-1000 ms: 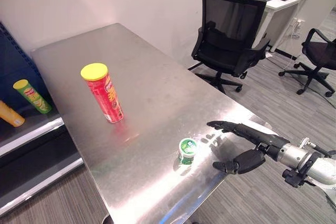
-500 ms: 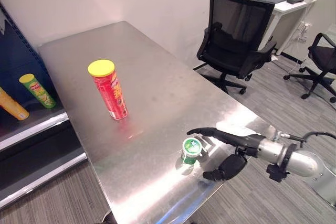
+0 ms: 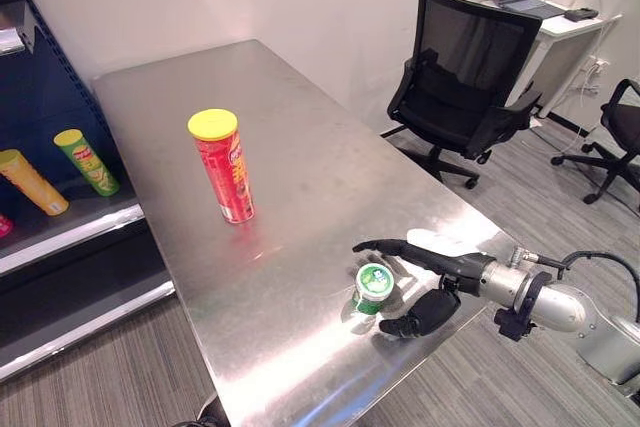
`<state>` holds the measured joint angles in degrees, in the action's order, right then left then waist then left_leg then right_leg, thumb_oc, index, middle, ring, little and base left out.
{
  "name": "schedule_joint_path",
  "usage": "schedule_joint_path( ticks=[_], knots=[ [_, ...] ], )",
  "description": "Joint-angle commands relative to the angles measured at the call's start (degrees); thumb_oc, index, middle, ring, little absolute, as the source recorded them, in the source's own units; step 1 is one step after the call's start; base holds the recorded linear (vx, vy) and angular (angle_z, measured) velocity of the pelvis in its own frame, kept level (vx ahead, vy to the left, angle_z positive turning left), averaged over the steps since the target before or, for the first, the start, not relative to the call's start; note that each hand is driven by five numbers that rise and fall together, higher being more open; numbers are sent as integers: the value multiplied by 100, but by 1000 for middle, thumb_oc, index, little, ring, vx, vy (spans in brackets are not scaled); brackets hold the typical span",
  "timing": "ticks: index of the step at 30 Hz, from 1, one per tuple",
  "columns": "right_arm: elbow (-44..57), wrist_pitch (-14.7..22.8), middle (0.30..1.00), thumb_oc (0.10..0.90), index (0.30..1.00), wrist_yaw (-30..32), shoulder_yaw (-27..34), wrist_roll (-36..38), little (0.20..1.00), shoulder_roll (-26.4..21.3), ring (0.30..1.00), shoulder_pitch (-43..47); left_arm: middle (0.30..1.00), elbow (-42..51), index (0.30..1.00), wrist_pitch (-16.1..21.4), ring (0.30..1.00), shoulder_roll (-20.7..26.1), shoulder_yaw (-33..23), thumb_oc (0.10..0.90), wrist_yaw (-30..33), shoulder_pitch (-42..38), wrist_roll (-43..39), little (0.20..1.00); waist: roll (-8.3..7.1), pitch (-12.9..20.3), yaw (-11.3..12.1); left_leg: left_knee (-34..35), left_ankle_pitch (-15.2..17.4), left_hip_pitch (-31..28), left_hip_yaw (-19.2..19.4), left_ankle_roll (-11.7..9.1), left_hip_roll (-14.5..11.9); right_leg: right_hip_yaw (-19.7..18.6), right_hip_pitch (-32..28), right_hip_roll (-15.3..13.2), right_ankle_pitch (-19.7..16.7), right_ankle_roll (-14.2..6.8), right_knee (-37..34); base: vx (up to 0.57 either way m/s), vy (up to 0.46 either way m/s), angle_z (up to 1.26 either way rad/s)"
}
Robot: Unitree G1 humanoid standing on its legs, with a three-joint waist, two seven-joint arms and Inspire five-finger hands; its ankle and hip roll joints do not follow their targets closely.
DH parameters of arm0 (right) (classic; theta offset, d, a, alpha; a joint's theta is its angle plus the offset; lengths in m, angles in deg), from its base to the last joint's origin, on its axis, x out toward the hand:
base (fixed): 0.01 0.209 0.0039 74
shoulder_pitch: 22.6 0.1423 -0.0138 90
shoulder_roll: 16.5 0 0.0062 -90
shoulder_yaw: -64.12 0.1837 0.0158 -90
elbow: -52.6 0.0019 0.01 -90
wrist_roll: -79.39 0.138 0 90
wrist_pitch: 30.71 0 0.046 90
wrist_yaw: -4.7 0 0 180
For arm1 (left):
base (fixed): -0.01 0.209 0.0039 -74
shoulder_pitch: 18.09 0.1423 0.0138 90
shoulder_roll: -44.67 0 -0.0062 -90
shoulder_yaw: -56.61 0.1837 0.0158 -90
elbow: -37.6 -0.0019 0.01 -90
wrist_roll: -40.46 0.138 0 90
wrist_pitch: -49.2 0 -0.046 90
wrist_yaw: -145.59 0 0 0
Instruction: Put the goods on the table back onto the shelves and tidy them up.
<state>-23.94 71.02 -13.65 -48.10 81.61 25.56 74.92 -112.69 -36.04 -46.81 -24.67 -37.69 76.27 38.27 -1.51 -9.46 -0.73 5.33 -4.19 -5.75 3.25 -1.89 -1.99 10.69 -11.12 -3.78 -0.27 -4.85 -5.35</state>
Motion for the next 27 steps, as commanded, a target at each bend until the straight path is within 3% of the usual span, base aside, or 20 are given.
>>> schedule_joint_path(
  ticks=[1,19,21,23,25,26,27],
  knots=[
    [188,255,900,800,900,402,-185,10,900,139,900,615,900,-267,900,114,900,165,234,800,36,-140,-23,900,-29,318,203,-33,94,38,263,-489,-526,146,16,-64,203,-212,35,11,7,6],
    [19,208,900,800,900,437,-377,-131,900,482,900,728,900,-204,900,87,900,160,228,800,62,-84,-74,900,-37,323,271,-33,147,28,208,-460,-494,187,7,-101,209,-219,35,3,2,1],
    [6,205,853,769,853,441,-395,-142,853,507,853,739,900,-204,900,86,900,161,228,800,61,-85,-78,900,-37,326,275,-33,148,31,206,-459,-497,184,10,-101,210,-218,35,0,0,0],
    [-42,193,556,571,556,465,-452,-179,556,594,556,787,900,-154,900,85,900,165,244,800,74,-73,-87,900,-37,324,291,-33,150,32,212,-459,-503,188,15,-103,210,-216,35,0,0,0],
    [-84,193,448,499,448,479,-510,-221,448,661,448,830,900,-173,900,83,900,162,251,800,84,-81,-91,900,-36,330,302,-33,147,32,206,-456,-502,186,13,-101,214,-213,35,0,0,0],
    [-109,193,300,400,300,491,-542,-249,300,688,300,865,900,-180,900,83,900,162,247,800,85,-83,-95,900,-40,331,308,-33,147,31,203,-455,-503,183,11,-100,216,-210,35,0,0,0],
    [-125,193,300,400,300,508,-563,-275,300,708,300,889,900,-166,900,79,900,160,248,800,87,-73,-101,900,-38,329,315,-33,151,34,201,-454,-500,181,16,-96,216,-209,35,0,0,0]
  ],
)
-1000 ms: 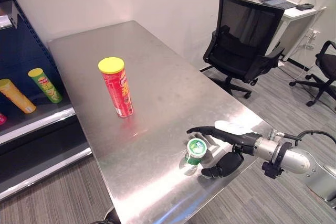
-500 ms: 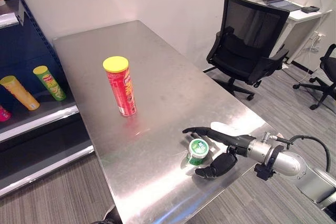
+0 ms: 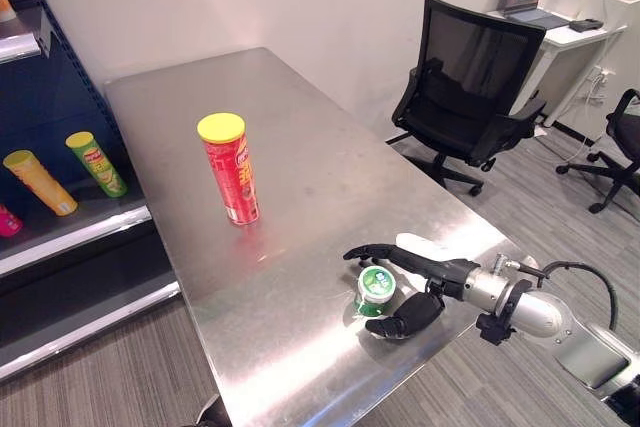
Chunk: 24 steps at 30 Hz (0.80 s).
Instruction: Put the goods on the table back onto the shelves and tidy them up.
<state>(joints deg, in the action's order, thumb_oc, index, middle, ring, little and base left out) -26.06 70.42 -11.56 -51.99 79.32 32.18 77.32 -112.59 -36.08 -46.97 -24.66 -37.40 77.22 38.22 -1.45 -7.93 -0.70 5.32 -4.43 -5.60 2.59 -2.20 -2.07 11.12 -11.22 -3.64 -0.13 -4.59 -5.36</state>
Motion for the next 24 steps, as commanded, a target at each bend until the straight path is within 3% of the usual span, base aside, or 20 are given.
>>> schedule_joint_path(
  ticks=[1,15,22,24],
  knots=[
    [66,244,300,400,300,291,-211,-86,300,74,300,664,900,-170,900,88,900,175,233,800,67,-171,-109,900,-40,177,323,-32,170,19,263,-422,-492,143,25,-107,204,-231,36,0,0,0],
    [92,269,300,400,300,409,281,-228,300,-107,300,293,900,-184,900,104,900,169,210,800,67,-132,-76,900,-61,201,294,-32,197,-8,264,-422,-490,138,18,-114,206,-241,36,0,0,0],
    [321,388,300,400,300,715,990,-72,300,-273,300,202,900,-124,900,127,900,179,196,800,82,-152,-97,900,-84,226,244,-32,226,-29,286,-418,-498,105,27,-103,206,-247,36,0,0,0],
    [533,473,300,400,300,925,1606,168,300,-344,300,156,900,-95,900,152,900,174,169,800,85,-140,-127,900,-92,252,204,-32,229,-22,297,-415,-504,104,46,-100,199,-246,36,0,0,0]
  ],
)
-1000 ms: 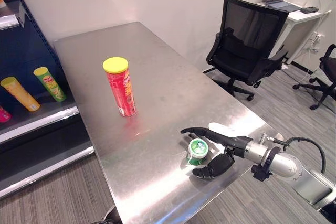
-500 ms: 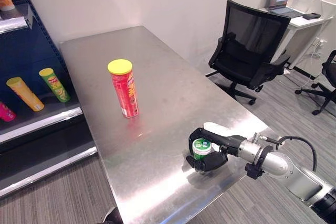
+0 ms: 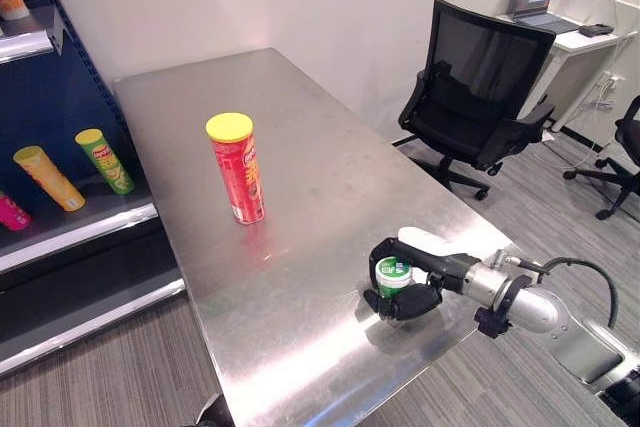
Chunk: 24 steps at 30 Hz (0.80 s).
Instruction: Put the goods on the table back onto the shelves and tidy them up.
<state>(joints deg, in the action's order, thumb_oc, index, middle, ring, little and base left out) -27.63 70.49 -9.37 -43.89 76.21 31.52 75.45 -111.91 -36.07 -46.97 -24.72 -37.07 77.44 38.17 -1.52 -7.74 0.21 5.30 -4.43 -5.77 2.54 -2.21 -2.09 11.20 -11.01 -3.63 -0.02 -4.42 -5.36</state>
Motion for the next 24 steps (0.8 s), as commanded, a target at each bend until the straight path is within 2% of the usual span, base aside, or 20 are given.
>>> schedule_joint_path(
  ticks=[1,2,5,13,17,18,19,20,21,24],
  knots=[
    [773,482,300,400,300,757,1036,558,300,-286,300,292,900,-150,900,157,900,173,162,800,51,-150,-139,900,-86,245,111,-30,228,0,302,-413,-503,95,29,-97,187,-262,36,0,0,0],
    [891,494,300,400,300,851,1422,723,300,-227,300,266,900,-120,900,163,900,168,137,800,40,-126,-170,900,-88,269,115,-30,232,9,296,-410,-503,84,38,-92,188,-262,36,0,0,0],
    [1024,497,300,400,300,960,1957,861,300,-69,300,180,900,-93,900,172,900,165,78,800,20,-69,-205,900,-100,300,133,-30,231,25,279,-412,-505,89,35,-79,201,-253,36,0,0,0],
    [1064,409,300,400,300,1113,2685,841,300,252,300,-75,900,83,900,152,900,269,-109,800,-16,78,-221,900,-104,277,227,-30,130,146,92,-464,-550,90,24,6,261,-188,36,-16,-39,7],
    [935,381,300,400,300,1193,2947,863,300,229,300,-91,900,255,900,159,900,371,-89,800,-45,48,-291,900,-126,26,364,-128,-161,584,-197,-521,-524,216,79,70,287,-115,36,-192,-62,48],
    [843,387,300,400,300,1313,3062,803,300,136,300,-100,900,338,900,154,900,395,-30,800,-45,-75,-320,900,-186,-179,328,-689,-136,1069,-93,-541,-533,417,137,-15,227,-90,36,-386,-18,76],
    [813,363,300,400,300,1378,3101,747,300,75,300,-87,900,414,900,157,900,417,1,800,-58,-120,-338,900,-222,-261,288,-981,12,1160,87,-495,-597,494,215,-82,159,-85,44,-404,51,81],
    [764,347,300,400,300,1455,3130,698,300,75,300,-74,900,462,900,169,900,437,0,800,-54,-123,-322,900,-240,-328,264,-1294,333,1009,99,-488,-665,562,299,-177,74,-89,70,-215,70,114],
    [764,347,300,400,300,1456,3135,698,300,75,300,-73,900,462,900,168,900,438,0,800,-54,-129,-322,900,-245,-320,248,-1294,308,1039,84,-479,-653,579,316,-185,55,-92,63,-141,104,100],
    [675,364,300,400,300,1497,3205,654,300,10,300,-37,900,460,900,208,900,445,-29,800,-28,-149,-319,900,-253,-379,128,-1558,654,641,-143,-546,-860,640,405,-380,-92,-159,83,-119,166,30]
  ],
)
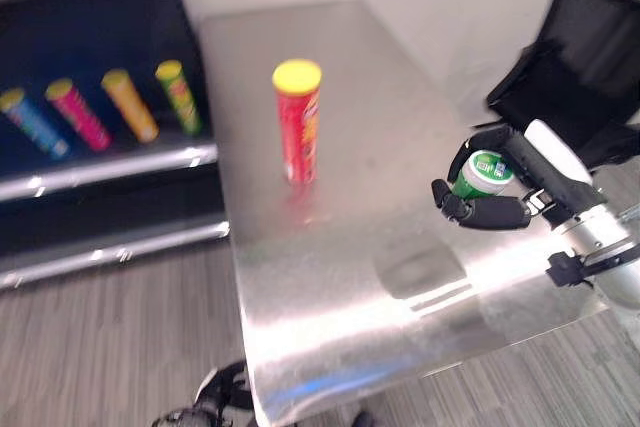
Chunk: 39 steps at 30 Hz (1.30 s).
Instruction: Put the goods on the table back onto the shelves and tidy them up.
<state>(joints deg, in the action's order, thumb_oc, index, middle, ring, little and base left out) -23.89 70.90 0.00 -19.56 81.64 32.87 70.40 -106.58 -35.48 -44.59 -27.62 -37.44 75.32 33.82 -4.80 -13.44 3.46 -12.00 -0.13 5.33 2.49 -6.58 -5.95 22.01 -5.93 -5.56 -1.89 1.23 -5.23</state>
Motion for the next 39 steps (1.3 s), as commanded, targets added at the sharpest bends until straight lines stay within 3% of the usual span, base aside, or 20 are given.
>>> schedule_joint_path(
  ticks=[1,2,4,5,6,8,11,12,14,17,19,20,21,23,24,26,30,33,36,39],
  knots=[
    [272,334,300,400,300,549,777,100,300,-169,300,474,900,-87,900,163,900,205,242,800,18,43,119,900,97,196,-228,127,253,-628,-249,-156,-556,-453,-67,-234,63,-754,79,-135,330,27],
    [235,339,300,400,300,532,784,96,300,-264,300,438,900,-99,900,194,900,219,218,800,72,30,91,900,151,217,-288,44,218,-890,-515,-245,-697,-457,73,-363,-23,-829,149,-156,409,25],
    [192,347,300,400,300,517,740,87,300,-326,300,449,900,-106,900,215,900,213,197,800,93,46,96,900,221,248,-346,131,231,-1070,-625,-306,-762,-466,184,-420,-60,-890,210,-114,361,16],
    [185,313,300,400,300,520,896,49,300,-444,300,363,900,-37,900,221,900,199,198,800,59,73,74,900,336,349,-467,489,478,-1245,-694,-303,-760,-507,354,-570,-211,-1016,240,-182,547,27],
    [103,291,300,400,300,594,1048,-30,300,-410,300,255,900,-62,900,232,900,189,189,800,38,75,123,900,404,455,-516,990,641,-1467,-457,-247,-712,-540,552,-733,-429,-1160,266,-251,680,40],
    [83,266,300,400,300,656,1189,-75,300,-335,300,129,900,-67,900,244,900,205,199,800,36,42,153,900,397,509,-500,1279,629,-1559,-349,-175,-612,-586,685,-856,-571,-1255,260,-160,366,12],
    [-26,183,300,400,300,886,1357,-357,300,-85,300,72,900,-43,900,302,900,317,99,800,23,98,308,900,331,542,-478,1700,813,-1715,-71,62,-64,-621,1024,-1333,-1215,-1593,124,-202,410,-16],
    [-22,180,300,400,300,889,1353,-363,300,-75,300,72,900,-38,900,300,900,326,95,800,21,103,308,900,304,552,-452,1700,809,-1709,-44,76,-33,-660,1051,-1354,-1234,-1600,117,-283,450,-42],
    [-65,140,300,400,300,949,1331,-476,300,89,300,71,900,-141,900,310,900,449,-46,800,23,111,386,900,226,455,-409,1700,836,-1672,119,168,209,-702,1232,-1519,-1629,-1623,100,-275,319,-38],
    [14,146,300,400,300,893,1147,-471,300,162,300,173,900,-113,900,257,900,564,-182,800,27,119,372,900,259,269,-304,1700,672,-1533,215,351,329,-688,1293,-1328,-1219,-1546,643,-262,240,-34],
    [81,171,300,400,300,814,1060,-378,300,196,300,267,900,-140,900,235,900,635,-223,800,14,139,379,900,256,255,-224,1700,530,-1375,220,444,380,-712,1159,-1073,-672,-1367,1131,-245,198,-35],
    [130,208,300,400,300,701,945,-298,300,192,300,333,900,-170,900,226,900,665,-235,800,-10,160,369,900,258,282,-141,1700,425,-1264,207,520,409,-832,1054,-711,-92,-1204,1621,-188,130,-18],
    [126,209,300,400,300,701,942,-297,300,192,300,340,900,-170,900,227,900,666,-238,800,-10,157,369,900,249,289,-144,1700,403,-1242,208,521,417,-834,1076,-719,-105,-1196,1623,-149,107,10],
    [226,256,300,400,300,535,776,-238,300,152,300,389,900,-203,900,192,900,643,-247,800,-31,164,350,900,187,378,-53,1700,284,-1120,176,568,487,-984,901,-107,527,-1027,2099,-96,28,18],
    [305,279,300,400,300,465,630,-218,300,113,300,470,900,-174,900,200,900,587,-212,800,-42,181,303,900,60,445,28,1700,240,-1043,125,560,582,-1056,629,178,659,-846,1747,-54,-68,20],
    [347,292,300,400,300,436,532,-148,300,92,300,564,900,-166,900,206,900,534,-185,800,-74,242,290,900,-65,552,75,1700,189,-939,31,527,668,-1209,371,333,556,-780,1049,-12,-76,32],
    [531,343,300,400,300,325,218,38,300,-7,300,827,900,-151,900,191,900,360,-196,800,-123,413,223,900,-117,604,160,1700,114,-866,-94,505,732,-1426,164,501,304,-760,352,4,-36,22],
    [578,362,300,400,300,303,243,97,300,-43,300,816,900,-54,900,184,900,336,-134,800,-146,413,220,900,-133,478,158,1498,43,-690,-146,463,780,-1268,57,460,297,-760,190,-61,8,34],
    [601,300,300,400,300,332,205,-12,300,-202,300,803,900,6,900,149,900,265,-103,800,-158,365,113,900,-135,323,100,1061,59,-273,332,332,486,-936,40,275,283,-782,169,-132,105,84],
    [669,306,300,400,300,320,61,-13,300,-176,300,946,900,-132,900,157,900,248,-126,800,-120,373,102,900,-164,342,127,1144,-109,-165,280,211,43,-873,73,85,258,-830,174,-9,139,50]
  ],
)
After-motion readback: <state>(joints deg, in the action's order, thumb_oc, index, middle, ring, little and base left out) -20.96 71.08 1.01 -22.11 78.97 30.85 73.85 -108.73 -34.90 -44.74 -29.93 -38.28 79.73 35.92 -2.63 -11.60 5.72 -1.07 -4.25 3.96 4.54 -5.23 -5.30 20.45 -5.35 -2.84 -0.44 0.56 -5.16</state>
